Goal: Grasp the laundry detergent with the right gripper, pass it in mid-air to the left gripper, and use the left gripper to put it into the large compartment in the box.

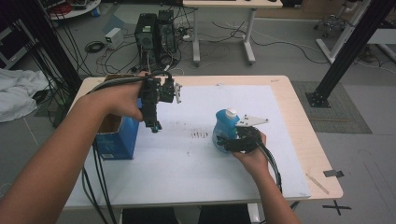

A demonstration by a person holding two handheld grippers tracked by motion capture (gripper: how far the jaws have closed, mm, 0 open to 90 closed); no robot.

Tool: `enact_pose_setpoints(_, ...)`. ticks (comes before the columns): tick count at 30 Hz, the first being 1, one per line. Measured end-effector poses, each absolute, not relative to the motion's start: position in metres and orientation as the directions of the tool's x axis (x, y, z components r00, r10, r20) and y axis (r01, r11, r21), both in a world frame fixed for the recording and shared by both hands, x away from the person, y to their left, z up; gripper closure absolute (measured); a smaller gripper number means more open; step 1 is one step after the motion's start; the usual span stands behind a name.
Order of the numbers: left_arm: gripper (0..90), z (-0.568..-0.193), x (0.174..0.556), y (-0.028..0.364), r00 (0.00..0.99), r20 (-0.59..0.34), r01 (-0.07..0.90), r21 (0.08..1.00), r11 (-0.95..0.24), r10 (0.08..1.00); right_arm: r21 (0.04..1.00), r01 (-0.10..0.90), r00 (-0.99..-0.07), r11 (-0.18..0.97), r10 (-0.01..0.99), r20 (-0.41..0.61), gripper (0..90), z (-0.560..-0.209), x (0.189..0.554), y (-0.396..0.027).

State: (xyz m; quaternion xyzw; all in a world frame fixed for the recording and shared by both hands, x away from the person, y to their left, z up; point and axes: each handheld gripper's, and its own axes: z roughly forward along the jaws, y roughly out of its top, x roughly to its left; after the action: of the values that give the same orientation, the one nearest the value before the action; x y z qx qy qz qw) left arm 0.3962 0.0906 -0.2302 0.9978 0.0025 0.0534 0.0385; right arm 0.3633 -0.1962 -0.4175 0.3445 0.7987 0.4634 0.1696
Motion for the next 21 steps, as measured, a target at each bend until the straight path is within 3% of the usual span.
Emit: enact_pose_setpoints(21,1.6,-0.2327,0.3974,0.0914,0.994,0.106,0.003,0.075,-0.997,0.011,0.87,0.372,-0.702,0.323,0.711,0.036,41.1,-0.4185,0.3617,-0.1941)
